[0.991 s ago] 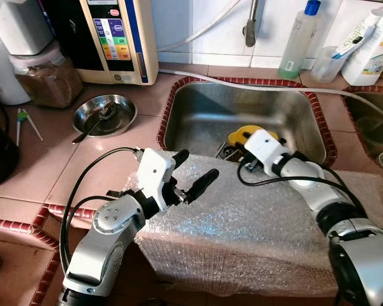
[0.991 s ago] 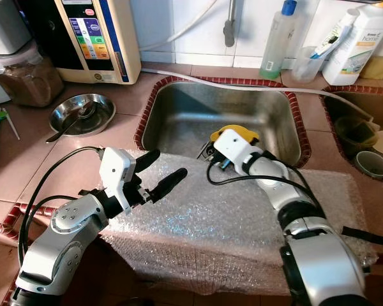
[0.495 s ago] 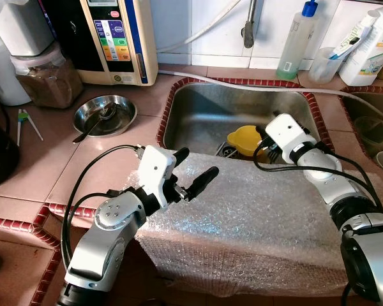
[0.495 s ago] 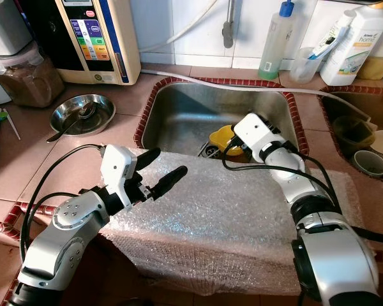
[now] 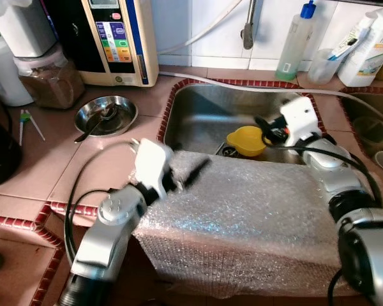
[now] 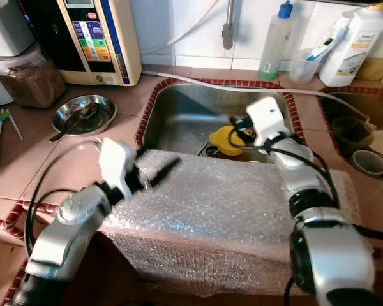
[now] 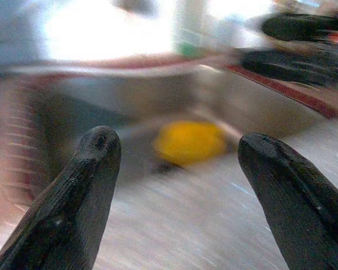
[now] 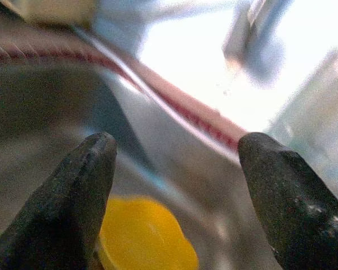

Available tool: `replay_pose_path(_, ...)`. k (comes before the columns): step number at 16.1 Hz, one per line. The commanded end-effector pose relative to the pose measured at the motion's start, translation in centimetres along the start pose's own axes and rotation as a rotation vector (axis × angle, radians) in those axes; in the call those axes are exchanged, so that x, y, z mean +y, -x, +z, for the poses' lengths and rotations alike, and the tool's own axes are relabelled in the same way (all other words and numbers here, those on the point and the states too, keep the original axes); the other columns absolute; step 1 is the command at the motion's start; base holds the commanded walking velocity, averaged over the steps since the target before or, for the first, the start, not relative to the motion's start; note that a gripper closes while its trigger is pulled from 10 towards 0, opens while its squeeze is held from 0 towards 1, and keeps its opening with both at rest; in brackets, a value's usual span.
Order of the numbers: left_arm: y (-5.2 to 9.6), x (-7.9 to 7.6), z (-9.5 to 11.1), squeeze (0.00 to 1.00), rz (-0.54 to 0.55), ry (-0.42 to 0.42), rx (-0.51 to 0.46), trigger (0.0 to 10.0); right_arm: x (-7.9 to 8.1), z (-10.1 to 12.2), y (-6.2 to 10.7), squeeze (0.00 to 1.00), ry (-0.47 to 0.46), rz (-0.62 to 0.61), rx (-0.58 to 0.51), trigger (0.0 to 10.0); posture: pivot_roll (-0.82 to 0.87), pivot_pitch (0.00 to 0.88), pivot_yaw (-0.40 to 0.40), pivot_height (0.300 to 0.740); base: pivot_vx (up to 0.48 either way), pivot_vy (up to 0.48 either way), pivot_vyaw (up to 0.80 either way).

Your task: Kitchen organization

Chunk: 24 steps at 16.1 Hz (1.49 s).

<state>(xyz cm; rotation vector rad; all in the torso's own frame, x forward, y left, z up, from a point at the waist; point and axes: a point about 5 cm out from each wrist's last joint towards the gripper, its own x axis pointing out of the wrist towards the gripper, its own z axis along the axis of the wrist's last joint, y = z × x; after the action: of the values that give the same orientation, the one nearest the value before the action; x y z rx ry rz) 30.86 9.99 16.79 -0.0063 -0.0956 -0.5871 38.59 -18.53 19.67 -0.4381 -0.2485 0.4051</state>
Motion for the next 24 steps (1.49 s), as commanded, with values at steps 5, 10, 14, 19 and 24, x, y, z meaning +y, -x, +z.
replay_pose_path(5,-1.5,4.7,1.6,0.00,0.363,-0.098,-0.082,10.0,9.8,1.1,5.3,1.00,-0.119,0.228,-0.151,10.0,0.09,0.078,0.036,0.740,0.000,0.000,0.00)
replay_pose_path(10,0.0,9.2,-0.4,0.00,0.699,-0.152,-0.014,10.0,13.5,1.8,10.1,1.00,-0.303,0.160,-0.075,10.0,0.04,0.068,0.028,0.740,0.000,0.000,0.00)
replay_pose_path(14,1.0,10.9,-1.0,0.00,0.815,-0.164,-0.013,10.0,14.0,2.8,11.5,1.00,-0.377,0.093,-0.020,10.0,0.04,0.068,0.022,0.740,0.000,0.000,0.00)
replay_pose_path(19,2.4,13.8,-1.1,0.00,0.982,-0.156,0.034,10.0,14.2,4.4,11.4,1.00,-0.387,0.083,-0.034,10.0,0.04,0.077,0.022,0.740,0.000,0.000,0.00)
replay_pose_path(24,3.1,14.6,-2.7,0.00,1.080,-0.022,0.103,10.0,14.9,5.9,11.7,1.00,-0.433,0.145,-0.060,10.0,0.03,0.079,0.026,0.740,0.000,0.000,0.00)
